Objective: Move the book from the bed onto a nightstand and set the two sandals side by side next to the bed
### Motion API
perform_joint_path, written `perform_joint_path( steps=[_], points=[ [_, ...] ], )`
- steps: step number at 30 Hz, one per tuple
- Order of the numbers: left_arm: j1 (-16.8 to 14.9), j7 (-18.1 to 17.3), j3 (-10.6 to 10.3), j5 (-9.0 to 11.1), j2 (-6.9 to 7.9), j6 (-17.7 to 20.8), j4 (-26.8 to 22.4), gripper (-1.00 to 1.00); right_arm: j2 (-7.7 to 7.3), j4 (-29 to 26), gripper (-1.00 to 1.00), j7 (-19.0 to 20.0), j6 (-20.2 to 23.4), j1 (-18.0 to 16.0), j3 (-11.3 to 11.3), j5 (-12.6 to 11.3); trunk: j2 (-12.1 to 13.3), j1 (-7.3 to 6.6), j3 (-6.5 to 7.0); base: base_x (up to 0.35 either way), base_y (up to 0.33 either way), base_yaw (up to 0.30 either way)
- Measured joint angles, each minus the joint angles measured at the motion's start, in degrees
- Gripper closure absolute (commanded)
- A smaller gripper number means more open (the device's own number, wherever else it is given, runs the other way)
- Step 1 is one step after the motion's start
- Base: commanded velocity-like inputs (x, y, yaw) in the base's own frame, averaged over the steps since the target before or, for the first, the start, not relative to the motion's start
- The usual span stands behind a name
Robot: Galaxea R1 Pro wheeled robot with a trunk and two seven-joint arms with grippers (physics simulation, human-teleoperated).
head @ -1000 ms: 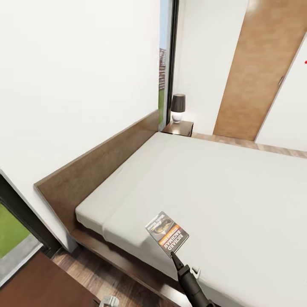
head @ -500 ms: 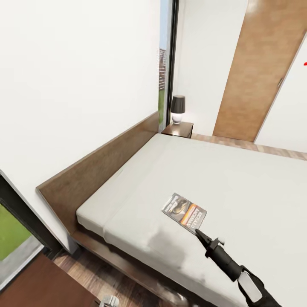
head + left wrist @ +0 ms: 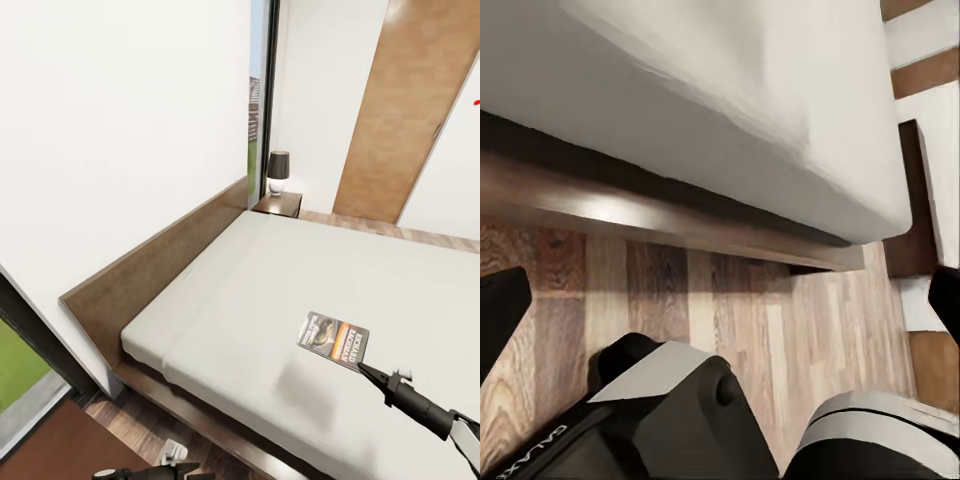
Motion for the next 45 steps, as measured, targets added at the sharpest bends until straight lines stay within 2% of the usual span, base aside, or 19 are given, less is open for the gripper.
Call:
perform_joint_path(
  steps=[1, 3, 5, 9, 16, 22, 45],
  points=[
    [0.0, -0.9, 0.0, 0.0, 0.03, 0.0, 0.0, -1.0, -0.08, 0.0, 1.0, 0.0, 0.0, 0.0, 0.0, 1.2, 0.4, -0.22, 0.18, 0.0, 0.0, 0.0],
    [0.0, -3.1, 0.0, 0.0, 0.1, -0.1, 0.1, -1.0, -0.25, 0.0, 1.0, 0.0, -0.1, 0.0, 0.1, 6.6, 1.2, -0.66, 0.54, 0.0, 0.0, 0.0],
    [0.0, -3.9, 0.0, 0.0, 0.12, -0.1, 0.3, -1.0, -0.33, -0.2, 1.0, 0.1, 0.0, 0.0, 0.0, 10.0, 2.0, -1.1, 0.9, 0.0, 0.0, 0.0],
    [0.0, -3.7, -0.1, 0.0, 0.14, -0.1, 0.4, -1.0, -0.37, -0.3, 1.0, 0.1, 0.1, 0.0, -0.1, 12.1, 3.6, -1.98, 1.73, 0.0, 0.0, 0.0],
    [0.0, -3.2, -0.1, 0.0, 0.06, -0.3, 0.7, -1.0, -0.37, -0.5, 1.0, 0.1, 0.1, 0.0, 0.0, 12.7, 6.4, -3.51, 3.4, 0.0, 0.0, 0.0],
    [0.0, -3.1, -0.1, 0.0, -0.02, -0.4, 2.4, -1.0, -0.37, -0.8, 1.0, 0.1, 0.1, 0.0, -0.1, 12.7, 6.4, -3.52, 3.59, 0.0, 0.0, 0.0],
    [0.0, -3.1, -0.1, 0.0, -0.12, -0.5, 3.1, -1.0, -0.29, -0.6, 1.0, 0.0, -0.1, 0.0, 0.0, 12.7, 6.4, -3.52, 5.73, 0.0, -0.019, 0.0]
  ],
)
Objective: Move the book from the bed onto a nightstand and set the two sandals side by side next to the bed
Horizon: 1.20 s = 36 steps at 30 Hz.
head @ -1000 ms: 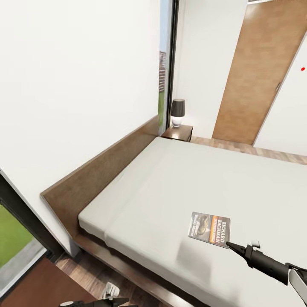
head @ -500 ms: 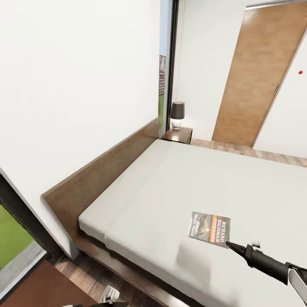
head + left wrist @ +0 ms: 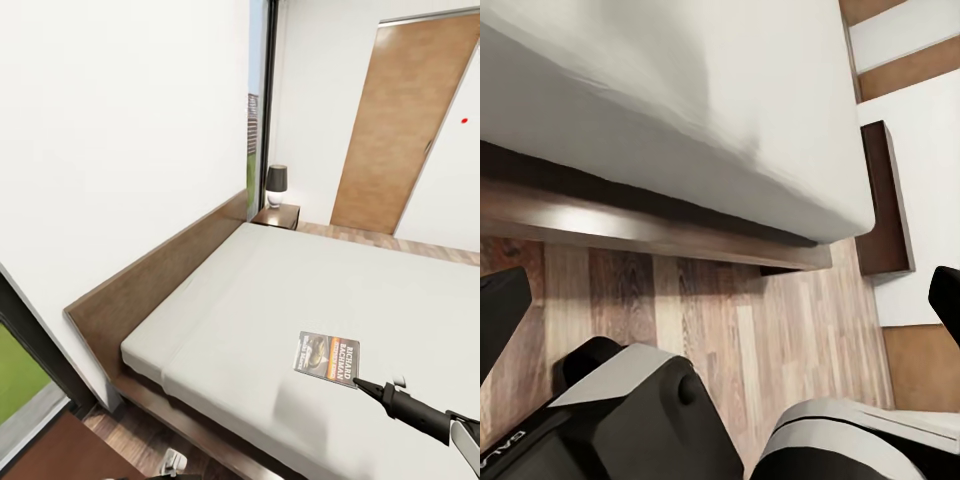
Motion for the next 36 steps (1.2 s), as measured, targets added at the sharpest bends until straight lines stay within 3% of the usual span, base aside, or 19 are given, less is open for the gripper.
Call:
perform_joint_path(
  steps=[36],
  points=[
    [0.0, 0.0, 0.0, 0.0, -0.01, 0.0, 0.0, -1.0, 0.09, 0.4, 1.0, -0.1, -0.1, 0.0, 0.0, 0.1, 0.0, 0.0, 3.37, 0.0, -0.001, 0.0]
  ],
)
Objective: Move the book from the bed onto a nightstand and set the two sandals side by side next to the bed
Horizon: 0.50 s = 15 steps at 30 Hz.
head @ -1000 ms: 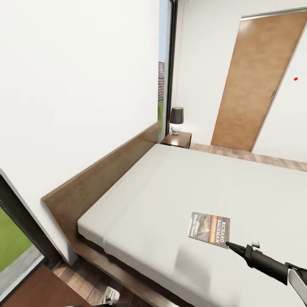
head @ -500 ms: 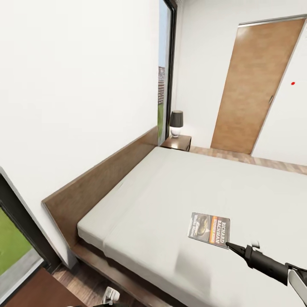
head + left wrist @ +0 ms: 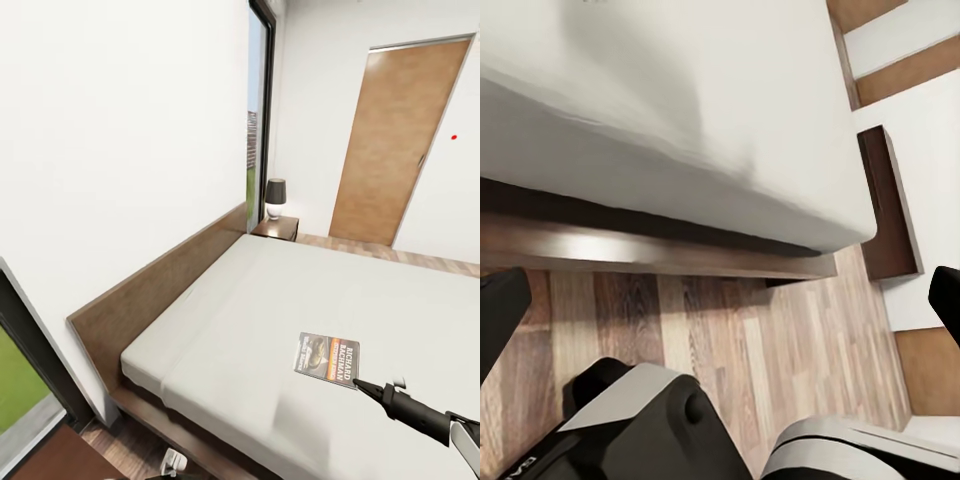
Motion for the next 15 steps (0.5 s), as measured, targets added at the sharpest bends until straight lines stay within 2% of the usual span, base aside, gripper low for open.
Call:
perform_joint_path(
  steps=[15],
  points=[
    [0.0, 0.0, 0.0, 0.0, 0.0, 0.0, 0.0, -1.0, 0.01, 0.1, 1.0, -0.1, -0.4, 0.0, 0.0, 0.0, 0.0, 0.0, 1.4, 0.0, 0.0, 0.0]
  ],
)
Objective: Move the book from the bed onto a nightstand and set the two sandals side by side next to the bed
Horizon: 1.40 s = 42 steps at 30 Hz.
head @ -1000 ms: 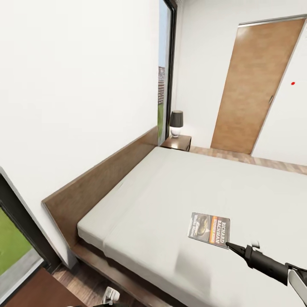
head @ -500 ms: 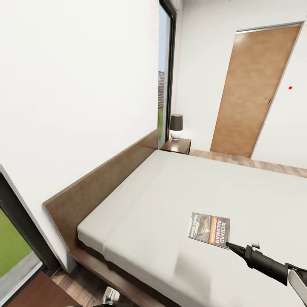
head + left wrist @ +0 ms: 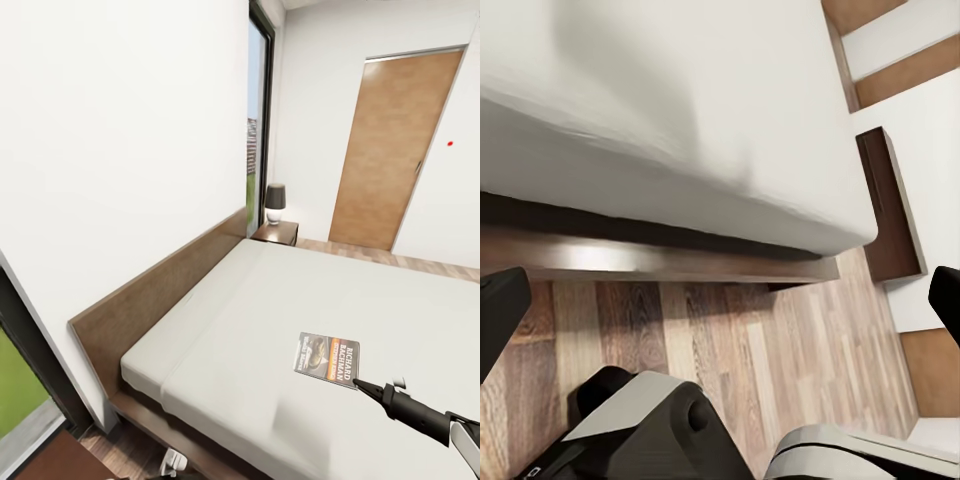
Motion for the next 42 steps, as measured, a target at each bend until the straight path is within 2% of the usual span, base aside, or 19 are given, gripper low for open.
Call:
perform_joint_path(
  steps=[42],
  points=[
    [0.0, 0.1, 0.0, 0.0, -0.09, 0.0, 0.0, -1.0, 0.18, 0.0, 1.0, 0.1, -0.1, 0.0, 0.0, 0.0, 0.0, 0.0, 3.93, 0.0, 0.0, 0.0]
  ],
)
